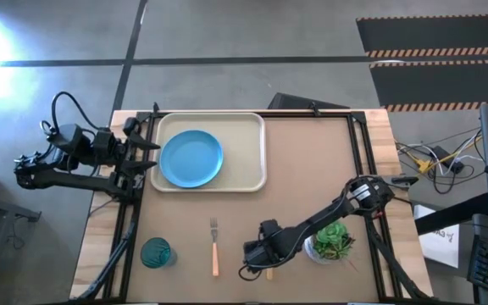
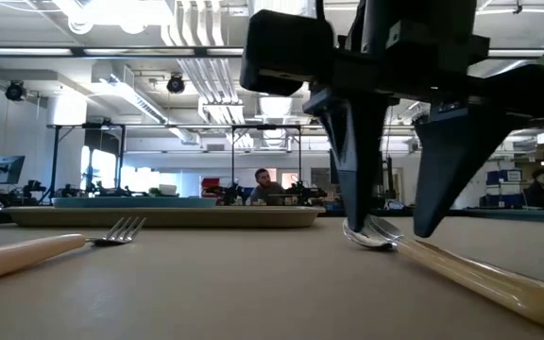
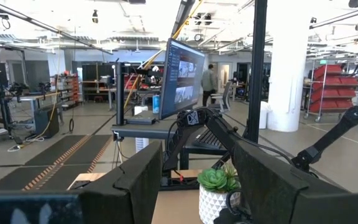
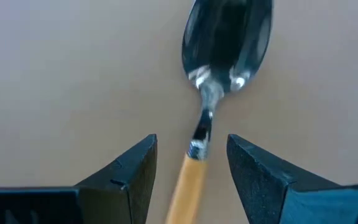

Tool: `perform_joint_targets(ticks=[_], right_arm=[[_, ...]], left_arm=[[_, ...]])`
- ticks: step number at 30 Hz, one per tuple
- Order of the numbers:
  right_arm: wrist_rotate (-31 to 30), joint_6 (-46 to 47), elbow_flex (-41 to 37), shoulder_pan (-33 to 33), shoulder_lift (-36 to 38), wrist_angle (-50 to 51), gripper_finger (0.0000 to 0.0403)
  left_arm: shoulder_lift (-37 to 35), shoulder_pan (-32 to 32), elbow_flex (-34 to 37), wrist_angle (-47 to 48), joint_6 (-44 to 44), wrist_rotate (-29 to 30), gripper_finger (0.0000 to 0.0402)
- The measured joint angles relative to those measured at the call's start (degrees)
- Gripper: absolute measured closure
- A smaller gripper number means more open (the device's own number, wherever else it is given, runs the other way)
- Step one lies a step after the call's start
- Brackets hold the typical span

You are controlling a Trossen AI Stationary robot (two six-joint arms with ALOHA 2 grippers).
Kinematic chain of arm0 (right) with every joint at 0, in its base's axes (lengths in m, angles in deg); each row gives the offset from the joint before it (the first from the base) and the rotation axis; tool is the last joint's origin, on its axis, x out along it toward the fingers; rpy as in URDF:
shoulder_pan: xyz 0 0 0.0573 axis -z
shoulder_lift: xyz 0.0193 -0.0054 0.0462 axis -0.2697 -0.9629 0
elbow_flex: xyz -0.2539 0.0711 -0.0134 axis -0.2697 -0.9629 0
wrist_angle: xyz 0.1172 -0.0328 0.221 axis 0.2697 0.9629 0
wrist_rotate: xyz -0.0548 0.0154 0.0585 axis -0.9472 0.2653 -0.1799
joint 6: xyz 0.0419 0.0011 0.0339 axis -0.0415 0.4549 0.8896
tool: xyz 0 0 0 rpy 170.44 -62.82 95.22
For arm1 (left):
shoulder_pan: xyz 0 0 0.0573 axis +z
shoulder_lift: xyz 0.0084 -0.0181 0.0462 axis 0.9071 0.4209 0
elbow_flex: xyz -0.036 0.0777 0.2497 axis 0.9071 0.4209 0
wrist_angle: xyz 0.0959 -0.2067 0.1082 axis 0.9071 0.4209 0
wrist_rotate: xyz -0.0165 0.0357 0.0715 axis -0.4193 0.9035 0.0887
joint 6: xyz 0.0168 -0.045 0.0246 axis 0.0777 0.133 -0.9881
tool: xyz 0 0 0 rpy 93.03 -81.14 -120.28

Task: Pick and place plate/cup/fork/spoon on tray
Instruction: Put the orange spoon on the white serving tray to the right of the light blue plate

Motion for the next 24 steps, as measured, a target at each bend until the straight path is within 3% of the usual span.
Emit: perform_joint_targets(ticks=[6, 24], right_arm=[[-1.53, 4.31, -0.02, 0.0, -0.04, -0.34, 0.022], [5.75, 4.59, 0.02, -0.02, -2.21, -0.93, 0.022]], left_arm=[[-0.14, 0.02, 0.0, -0.57, 0.0, 0.0, 0.0217], [-1.38, 0.0, 0.0, -0.43, 0.0, -0.02, 0.0217]])
